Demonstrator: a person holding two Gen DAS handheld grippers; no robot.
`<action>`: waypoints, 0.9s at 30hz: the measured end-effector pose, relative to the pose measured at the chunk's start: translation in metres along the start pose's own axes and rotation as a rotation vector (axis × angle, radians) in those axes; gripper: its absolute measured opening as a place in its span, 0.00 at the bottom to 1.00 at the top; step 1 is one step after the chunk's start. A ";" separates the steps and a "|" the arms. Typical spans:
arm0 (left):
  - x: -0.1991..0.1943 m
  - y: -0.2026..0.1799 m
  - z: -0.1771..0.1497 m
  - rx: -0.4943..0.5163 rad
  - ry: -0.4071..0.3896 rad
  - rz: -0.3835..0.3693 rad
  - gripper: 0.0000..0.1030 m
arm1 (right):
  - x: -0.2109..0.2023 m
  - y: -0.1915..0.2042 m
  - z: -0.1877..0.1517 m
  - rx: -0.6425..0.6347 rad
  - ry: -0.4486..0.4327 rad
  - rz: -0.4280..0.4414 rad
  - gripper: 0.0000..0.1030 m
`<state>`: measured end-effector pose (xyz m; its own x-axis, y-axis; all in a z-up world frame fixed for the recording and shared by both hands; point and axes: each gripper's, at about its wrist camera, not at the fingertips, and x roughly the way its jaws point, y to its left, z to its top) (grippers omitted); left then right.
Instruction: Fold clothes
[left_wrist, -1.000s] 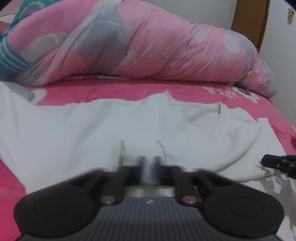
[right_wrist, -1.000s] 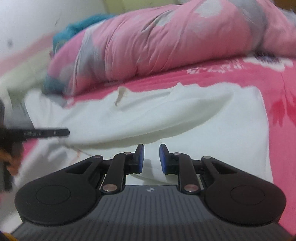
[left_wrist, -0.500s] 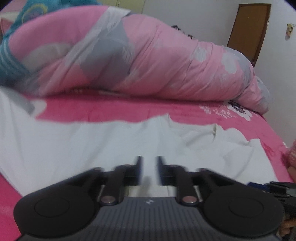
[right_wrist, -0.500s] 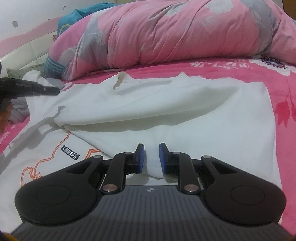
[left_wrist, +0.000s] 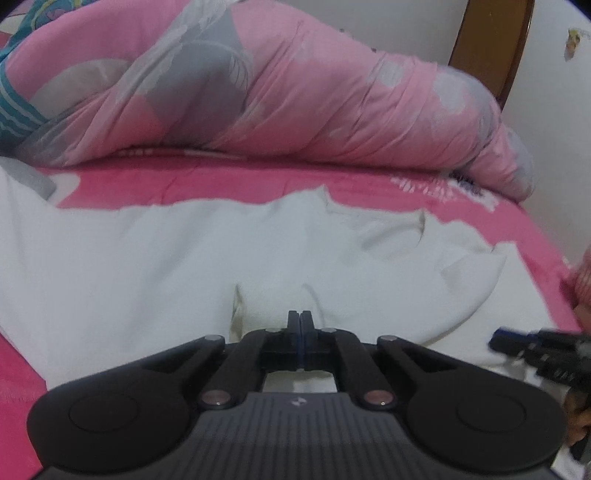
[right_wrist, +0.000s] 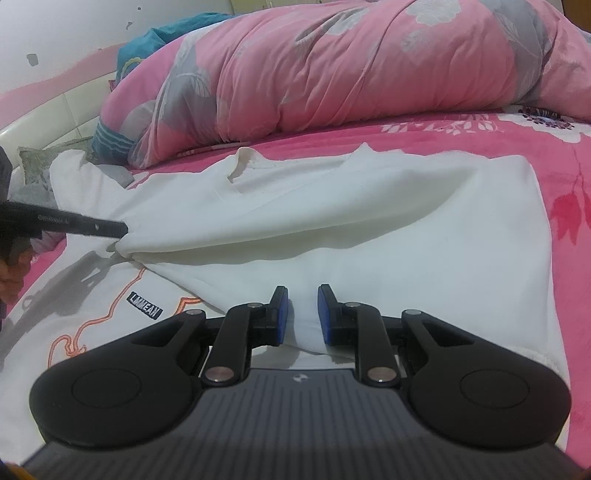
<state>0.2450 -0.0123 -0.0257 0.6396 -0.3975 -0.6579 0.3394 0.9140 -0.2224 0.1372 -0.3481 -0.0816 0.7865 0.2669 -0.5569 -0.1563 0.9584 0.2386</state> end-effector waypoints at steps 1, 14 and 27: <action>-0.003 0.000 0.004 -0.006 -0.012 -0.001 0.00 | 0.000 0.000 0.000 0.001 -0.001 0.001 0.17; -0.007 -0.028 -0.018 0.340 0.013 0.063 0.40 | 0.000 -0.002 -0.001 0.007 -0.004 0.012 0.17; 0.029 -0.049 -0.007 0.475 -0.008 0.155 0.40 | 0.000 -0.004 -0.002 0.014 -0.007 0.020 0.17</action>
<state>0.2421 -0.0680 -0.0392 0.7118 -0.2622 -0.6516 0.5155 0.8252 0.2310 0.1366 -0.3517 -0.0838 0.7873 0.2855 -0.5465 -0.1637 0.9513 0.2610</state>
